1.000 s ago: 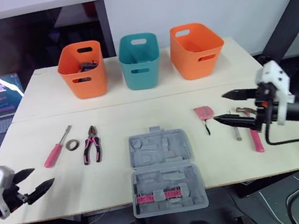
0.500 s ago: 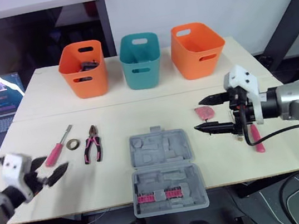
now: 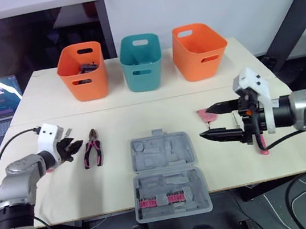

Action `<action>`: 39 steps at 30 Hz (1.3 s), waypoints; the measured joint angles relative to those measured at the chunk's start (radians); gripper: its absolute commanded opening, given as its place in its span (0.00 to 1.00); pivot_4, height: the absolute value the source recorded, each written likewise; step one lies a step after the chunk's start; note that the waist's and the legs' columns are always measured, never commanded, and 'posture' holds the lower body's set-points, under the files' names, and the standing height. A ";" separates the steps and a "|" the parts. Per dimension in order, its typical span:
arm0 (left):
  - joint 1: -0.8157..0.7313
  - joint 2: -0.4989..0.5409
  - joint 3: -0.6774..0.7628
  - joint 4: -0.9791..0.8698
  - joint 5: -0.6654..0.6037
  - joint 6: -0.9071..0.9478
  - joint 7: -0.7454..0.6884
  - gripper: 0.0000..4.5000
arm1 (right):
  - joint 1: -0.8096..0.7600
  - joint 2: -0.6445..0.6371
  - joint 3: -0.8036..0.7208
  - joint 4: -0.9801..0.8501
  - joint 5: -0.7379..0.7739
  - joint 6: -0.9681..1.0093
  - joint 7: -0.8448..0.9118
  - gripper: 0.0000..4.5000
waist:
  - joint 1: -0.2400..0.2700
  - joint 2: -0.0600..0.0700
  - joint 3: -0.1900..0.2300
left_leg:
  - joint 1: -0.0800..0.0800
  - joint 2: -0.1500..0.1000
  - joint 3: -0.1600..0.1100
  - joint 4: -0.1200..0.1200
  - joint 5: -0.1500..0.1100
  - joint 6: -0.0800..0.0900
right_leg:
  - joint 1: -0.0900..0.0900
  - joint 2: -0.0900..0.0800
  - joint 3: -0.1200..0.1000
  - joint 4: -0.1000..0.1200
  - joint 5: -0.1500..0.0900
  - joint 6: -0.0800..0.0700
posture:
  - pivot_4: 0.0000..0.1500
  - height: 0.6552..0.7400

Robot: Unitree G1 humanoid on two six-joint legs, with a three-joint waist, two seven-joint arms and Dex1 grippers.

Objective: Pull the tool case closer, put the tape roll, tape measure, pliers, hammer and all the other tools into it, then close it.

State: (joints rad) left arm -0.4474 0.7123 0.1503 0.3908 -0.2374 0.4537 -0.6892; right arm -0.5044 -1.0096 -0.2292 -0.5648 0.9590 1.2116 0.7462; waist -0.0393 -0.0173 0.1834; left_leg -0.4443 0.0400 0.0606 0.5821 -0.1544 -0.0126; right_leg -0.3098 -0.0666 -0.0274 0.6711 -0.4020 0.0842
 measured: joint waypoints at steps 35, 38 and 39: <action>-0.227 -0.137 -0.038 0.529 0.161 -0.251 0.115 0.01 | 0.005 -0.068 -0.016 -0.010 0.007 -0.011 -0.056 1.00 | 0.026 -0.001 0.000 | -0.001 0.002 0.000 0.009 -0.001 0.001 | 0.001 0.001 0.000 0.005 0.000 0.000 | 1.00 1.00; -0.230 -0.136 -0.037 0.540 0.161 -0.259 0.115 0.01 | 0.005 -0.068 -0.016 -0.010 0.007 -0.010 -0.061 1.00 | 0.026 -0.001 0.000 | -0.001 0.002 0.000 0.009 -0.001 0.001 | 0.001 0.001 0.000 0.006 0.000 0.000 | 1.00 1.00; -0.230 -0.135 -0.037 0.541 0.160 -0.262 0.114 0.01 | 0.005 -0.068 -0.016 -0.011 0.007 -0.010 -0.063 1.00 | 0.026 -0.001 0.000 | 0.000 0.002 0.000 0.009 -0.001 0.000 | 0.001 0.001 0.000 0.006 0.000 0.000 | 1.00 1.00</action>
State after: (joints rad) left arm -0.6778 0.5774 0.1131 0.9317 -0.0775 0.1921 -0.5754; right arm -0.4999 -1.0777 -0.2457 -0.5753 0.9665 1.2014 0.6837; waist -0.0136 -0.0182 0.1834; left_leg -0.4448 0.0425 0.0602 0.5909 -0.1551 -0.0121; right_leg -0.3091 -0.0657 -0.0275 0.6769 -0.4019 0.0842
